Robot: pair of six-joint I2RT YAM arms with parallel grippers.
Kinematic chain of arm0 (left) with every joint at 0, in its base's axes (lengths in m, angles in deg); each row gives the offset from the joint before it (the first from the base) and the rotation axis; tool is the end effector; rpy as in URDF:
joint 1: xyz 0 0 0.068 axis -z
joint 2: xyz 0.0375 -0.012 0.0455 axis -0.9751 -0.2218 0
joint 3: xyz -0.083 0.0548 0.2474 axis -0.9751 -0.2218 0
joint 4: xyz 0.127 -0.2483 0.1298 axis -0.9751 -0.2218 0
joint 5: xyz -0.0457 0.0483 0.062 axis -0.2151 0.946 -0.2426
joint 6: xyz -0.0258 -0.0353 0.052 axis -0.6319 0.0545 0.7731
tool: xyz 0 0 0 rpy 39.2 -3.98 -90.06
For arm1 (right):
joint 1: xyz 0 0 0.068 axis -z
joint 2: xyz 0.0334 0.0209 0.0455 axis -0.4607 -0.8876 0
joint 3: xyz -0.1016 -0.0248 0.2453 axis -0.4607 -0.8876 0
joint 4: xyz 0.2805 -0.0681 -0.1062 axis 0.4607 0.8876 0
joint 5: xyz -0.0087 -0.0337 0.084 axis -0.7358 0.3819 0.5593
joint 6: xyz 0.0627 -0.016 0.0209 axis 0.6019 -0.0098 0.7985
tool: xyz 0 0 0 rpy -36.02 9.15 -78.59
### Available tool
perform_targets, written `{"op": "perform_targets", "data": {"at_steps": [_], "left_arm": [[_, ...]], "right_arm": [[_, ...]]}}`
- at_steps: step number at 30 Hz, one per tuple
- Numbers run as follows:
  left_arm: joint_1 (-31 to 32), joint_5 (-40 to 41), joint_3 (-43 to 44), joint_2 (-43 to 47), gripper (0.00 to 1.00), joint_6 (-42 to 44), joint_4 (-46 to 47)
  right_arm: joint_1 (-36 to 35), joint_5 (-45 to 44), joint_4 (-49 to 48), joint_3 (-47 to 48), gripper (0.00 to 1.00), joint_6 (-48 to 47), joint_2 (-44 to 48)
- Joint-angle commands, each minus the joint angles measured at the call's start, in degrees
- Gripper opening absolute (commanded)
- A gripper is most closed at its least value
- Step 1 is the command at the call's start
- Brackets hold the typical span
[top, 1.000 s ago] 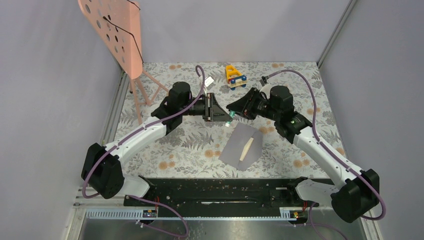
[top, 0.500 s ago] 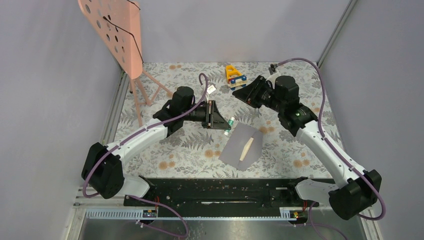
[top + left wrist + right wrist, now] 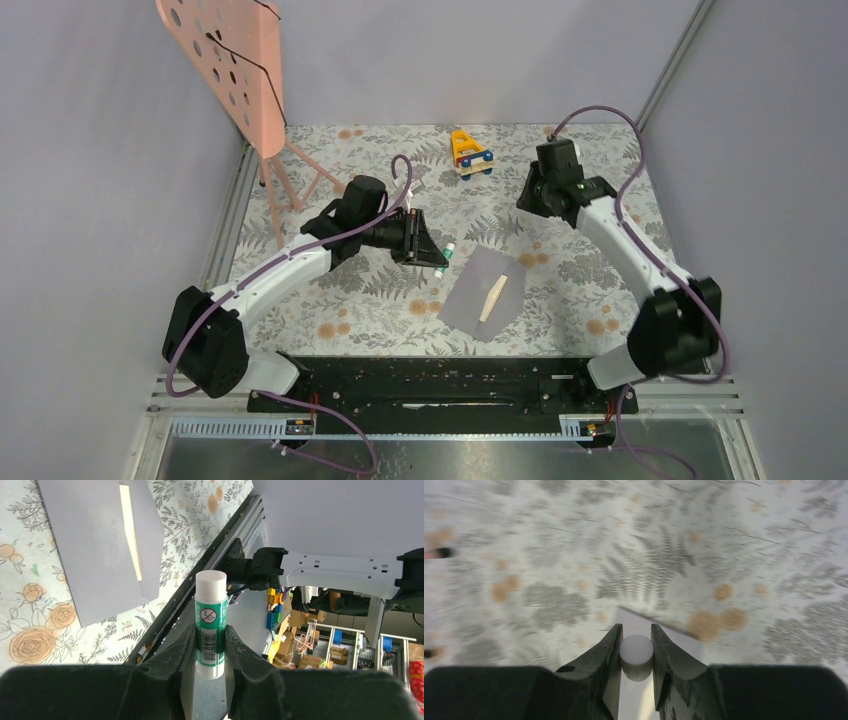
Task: Place the letter into the envelope and seal it
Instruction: Place the solid glue cap at the center of the board.
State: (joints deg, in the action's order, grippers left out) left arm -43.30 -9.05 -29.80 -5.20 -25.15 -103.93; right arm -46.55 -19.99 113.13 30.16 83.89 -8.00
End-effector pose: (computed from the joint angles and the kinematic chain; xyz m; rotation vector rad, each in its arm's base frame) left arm 0.2756 -0.2325 0.2538 0.3733 2.4059 -1.5602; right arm 0.3614 0.1208 0.3011 0.2711 2.1922 0.4094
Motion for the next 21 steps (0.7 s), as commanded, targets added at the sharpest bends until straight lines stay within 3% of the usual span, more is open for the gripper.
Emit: {"op": "perform_targets", "data": {"at_steps": [1,11,21], "left_arm": [[-0.3,2.7,4.0,2.0,0.0,3.6,-3.6],[-0.3,3.8,4.0,2.1,0.0,4.0,-4.6],[-0.3,4.5,3.9,2.1,0.0,4.7,-5.6]], "right_arm": [[4.1,-7.9,13.8,7.1,0.0,-7.9,-10.2],[10.2,-6.6,20.6,16.0,0.0,-11.9,-26.9],[10.2,-1.4,20.6,15.5,0.0,-12.9,-32.9]]}}
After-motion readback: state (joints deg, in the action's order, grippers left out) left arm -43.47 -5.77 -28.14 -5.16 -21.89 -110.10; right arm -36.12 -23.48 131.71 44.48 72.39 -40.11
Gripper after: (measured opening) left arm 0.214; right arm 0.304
